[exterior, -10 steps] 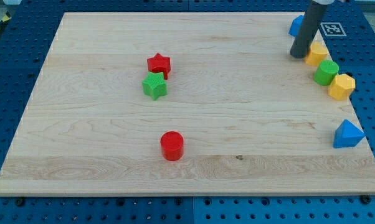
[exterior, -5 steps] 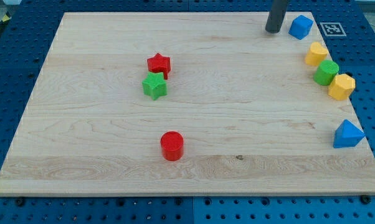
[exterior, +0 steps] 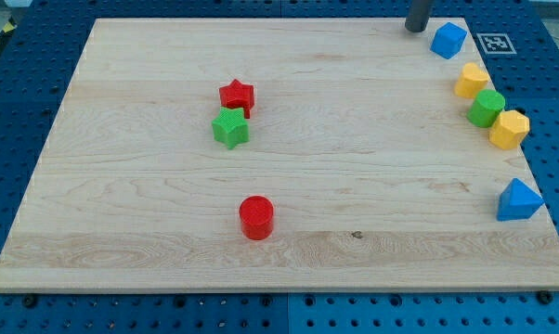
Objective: Move the blue cube slightly to the right of the board
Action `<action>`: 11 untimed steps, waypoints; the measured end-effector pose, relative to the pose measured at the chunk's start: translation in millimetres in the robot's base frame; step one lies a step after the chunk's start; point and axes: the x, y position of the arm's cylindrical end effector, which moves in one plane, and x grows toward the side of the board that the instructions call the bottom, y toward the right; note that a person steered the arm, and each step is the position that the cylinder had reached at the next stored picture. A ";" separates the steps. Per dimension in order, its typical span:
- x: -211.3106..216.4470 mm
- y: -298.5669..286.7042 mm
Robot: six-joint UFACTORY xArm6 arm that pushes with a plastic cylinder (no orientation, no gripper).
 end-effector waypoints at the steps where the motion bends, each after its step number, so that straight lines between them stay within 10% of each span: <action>1: 13.2 -0.4; 11: 18.3 28.9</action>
